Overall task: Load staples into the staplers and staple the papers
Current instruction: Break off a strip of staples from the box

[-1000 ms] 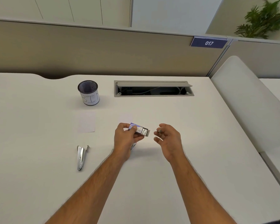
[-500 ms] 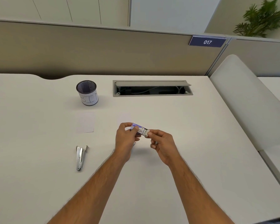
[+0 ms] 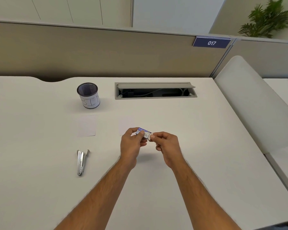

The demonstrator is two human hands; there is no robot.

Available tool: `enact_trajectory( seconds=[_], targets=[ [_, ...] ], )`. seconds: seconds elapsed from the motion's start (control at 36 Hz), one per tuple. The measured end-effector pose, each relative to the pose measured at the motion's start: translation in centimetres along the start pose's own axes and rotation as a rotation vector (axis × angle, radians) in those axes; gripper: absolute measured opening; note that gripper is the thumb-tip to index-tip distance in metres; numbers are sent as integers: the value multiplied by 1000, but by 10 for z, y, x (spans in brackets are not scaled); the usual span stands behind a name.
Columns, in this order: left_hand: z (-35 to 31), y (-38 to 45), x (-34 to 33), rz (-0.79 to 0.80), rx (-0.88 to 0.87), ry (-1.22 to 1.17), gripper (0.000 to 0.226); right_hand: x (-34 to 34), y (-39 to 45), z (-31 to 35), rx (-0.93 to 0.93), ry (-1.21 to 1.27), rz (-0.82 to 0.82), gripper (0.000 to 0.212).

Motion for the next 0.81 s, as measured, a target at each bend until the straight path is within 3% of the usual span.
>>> enact_trajectory(
  seconds=[0.33, 0.81],
  targets=[
    [-8, 2, 1, -19, -16, 24, 12, -5, -6, 4, 17, 28, 66, 13],
    [-6, -6, -1, 7, 0, 2, 15, -1, -9, 1, 11, 3, 23, 12]
  ],
)
Point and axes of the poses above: each hand's wrist, its own y-axis towards the middle knuckle, its own x-axis out of the back of the hand, z = x × y, the point moved 3 cm from there along y, towards the middle knuckle, and after that the axes turned 14 degrees about z, right-handed, at the moved point
